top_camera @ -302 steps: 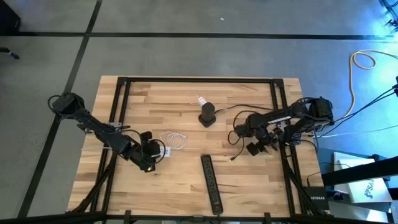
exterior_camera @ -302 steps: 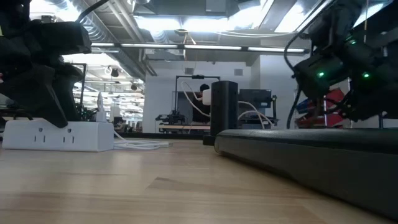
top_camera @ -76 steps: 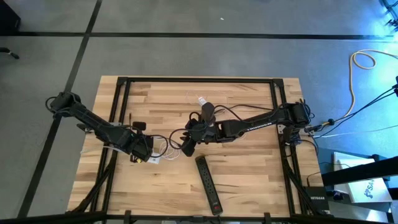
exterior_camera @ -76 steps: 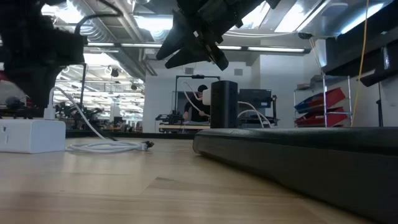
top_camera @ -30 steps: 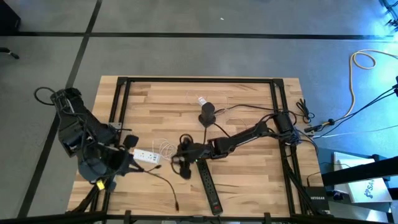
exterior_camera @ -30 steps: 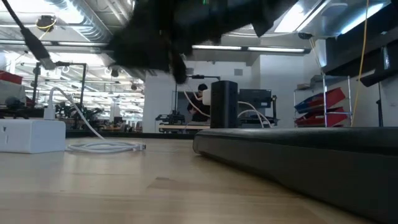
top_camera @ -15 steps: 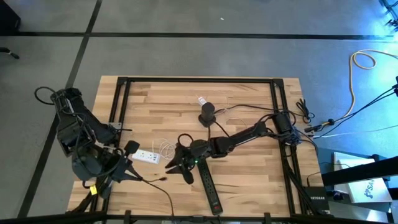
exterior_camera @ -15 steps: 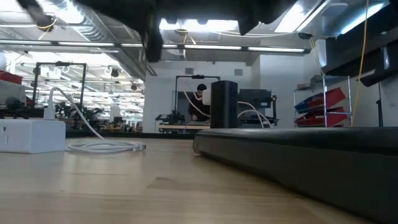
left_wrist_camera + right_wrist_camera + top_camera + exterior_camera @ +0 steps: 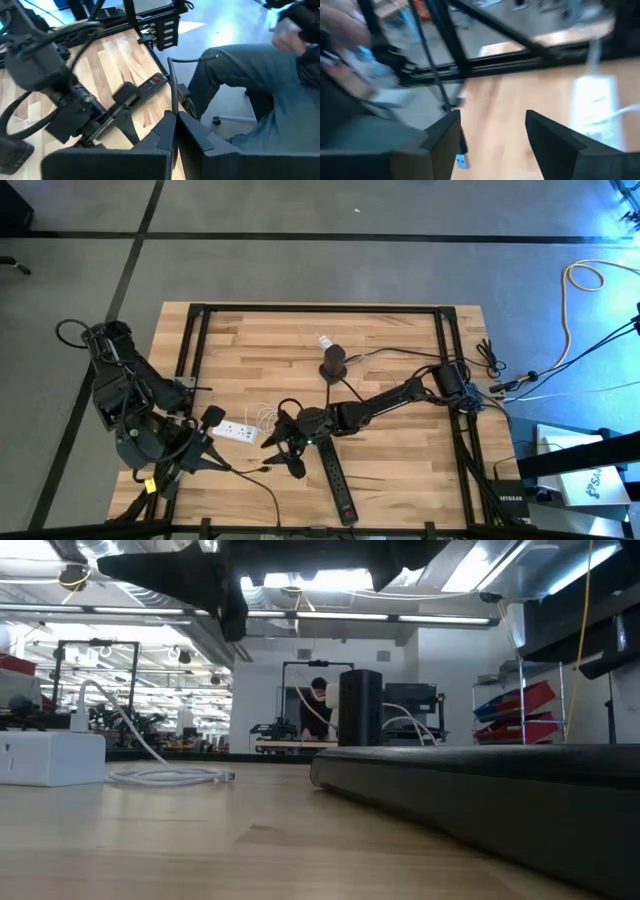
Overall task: Insert USB
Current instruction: Insert the black USB cable into the white outlet extension
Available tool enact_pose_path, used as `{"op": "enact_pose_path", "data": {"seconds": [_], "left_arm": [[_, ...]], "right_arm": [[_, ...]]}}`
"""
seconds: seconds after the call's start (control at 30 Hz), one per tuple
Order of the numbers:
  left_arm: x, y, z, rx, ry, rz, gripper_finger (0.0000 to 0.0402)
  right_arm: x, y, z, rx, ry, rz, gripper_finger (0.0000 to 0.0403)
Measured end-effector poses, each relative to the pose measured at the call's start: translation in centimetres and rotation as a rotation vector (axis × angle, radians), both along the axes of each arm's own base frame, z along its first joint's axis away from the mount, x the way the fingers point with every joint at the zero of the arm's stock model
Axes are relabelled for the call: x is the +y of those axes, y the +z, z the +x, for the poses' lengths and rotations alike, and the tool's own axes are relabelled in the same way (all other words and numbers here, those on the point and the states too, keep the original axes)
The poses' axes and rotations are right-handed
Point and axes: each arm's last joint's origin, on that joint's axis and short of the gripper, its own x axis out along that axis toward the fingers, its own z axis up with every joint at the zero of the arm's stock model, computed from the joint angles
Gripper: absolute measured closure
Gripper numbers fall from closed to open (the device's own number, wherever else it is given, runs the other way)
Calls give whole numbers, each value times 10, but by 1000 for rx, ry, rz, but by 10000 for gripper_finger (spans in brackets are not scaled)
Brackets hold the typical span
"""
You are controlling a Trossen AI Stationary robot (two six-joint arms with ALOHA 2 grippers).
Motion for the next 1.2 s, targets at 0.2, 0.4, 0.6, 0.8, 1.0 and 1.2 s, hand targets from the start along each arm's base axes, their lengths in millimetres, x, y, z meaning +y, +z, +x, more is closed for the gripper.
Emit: {"op": "enact_pose_path", "data": {"seconds": [0.2, 0.4, 0.6, 0.8, 1.0, 1.2], "left_arm": [[4, 1, 3, -27, 156, -40, 401], [11, 5, 6, -135, 432, -100, 401], [12, 10, 11, -199, 495, -138, 401], [18, 14, 18, -232, 561, -176, 401], [21, 18, 21, -286, 606, -167, 400], [20, 19, 21, -288, 598, -170, 400]], "right_arm": [[42, 27, -10, 45, -243, -562, 211], [69, 39, -26, 58, -617, -819, 216], [101, 38, -44, 30, -716, -882, 216], [106, 25, -43, 39, -713, -929, 217], [106, 20, -40, 30, -778, -929, 217], [101, 22, -41, 44, -878, -976, 217]]}}
